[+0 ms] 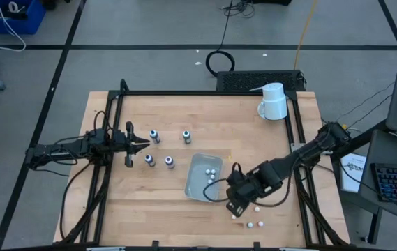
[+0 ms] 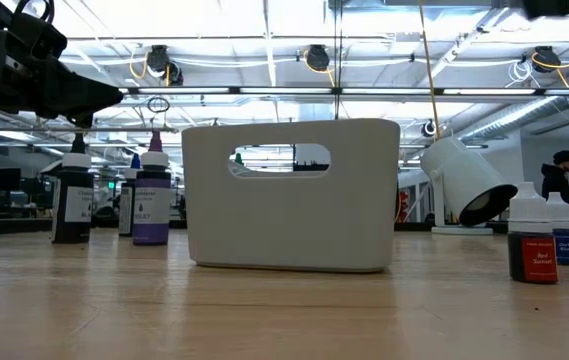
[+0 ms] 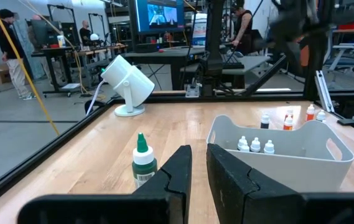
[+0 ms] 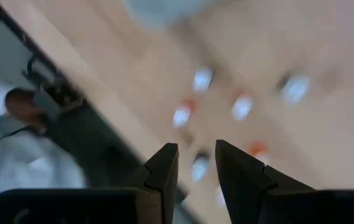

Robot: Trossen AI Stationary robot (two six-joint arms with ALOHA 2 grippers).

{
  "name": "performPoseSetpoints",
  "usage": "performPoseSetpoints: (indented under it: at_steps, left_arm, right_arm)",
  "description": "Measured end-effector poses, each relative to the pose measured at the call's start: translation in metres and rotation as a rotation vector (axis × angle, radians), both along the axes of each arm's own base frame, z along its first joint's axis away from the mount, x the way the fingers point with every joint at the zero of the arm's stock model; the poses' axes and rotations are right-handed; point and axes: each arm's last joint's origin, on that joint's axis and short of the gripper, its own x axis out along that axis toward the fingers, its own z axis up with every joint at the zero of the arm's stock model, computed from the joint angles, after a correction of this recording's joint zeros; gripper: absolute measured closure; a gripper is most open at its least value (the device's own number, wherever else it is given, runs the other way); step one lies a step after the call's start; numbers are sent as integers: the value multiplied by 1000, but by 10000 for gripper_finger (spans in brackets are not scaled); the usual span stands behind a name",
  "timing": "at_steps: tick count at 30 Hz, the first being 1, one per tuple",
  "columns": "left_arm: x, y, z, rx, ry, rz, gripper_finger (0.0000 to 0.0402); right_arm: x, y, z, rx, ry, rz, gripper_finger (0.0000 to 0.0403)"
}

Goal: Pick & Place food coloring
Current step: Put the small yellow food coloring bottle into the white bin

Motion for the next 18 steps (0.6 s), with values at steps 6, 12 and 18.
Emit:
performPoseSetpoints:
  at_steps: [6, 12, 18]
  left_arm:
    - [0, 0, 0, 0, 0, 0, 344]
    - [0, 0, 0, 0, 0, 0, 344]
    - [0, 0, 0, 0, 0, 0, 344]
  right_arm:
    - [-36, 34, -32, 94, 273, -145, 303]
    - [-69, 74, -24, 113, 344, -322, 303]
    - [-94, 97, -28, 29, 298, -494, 303]
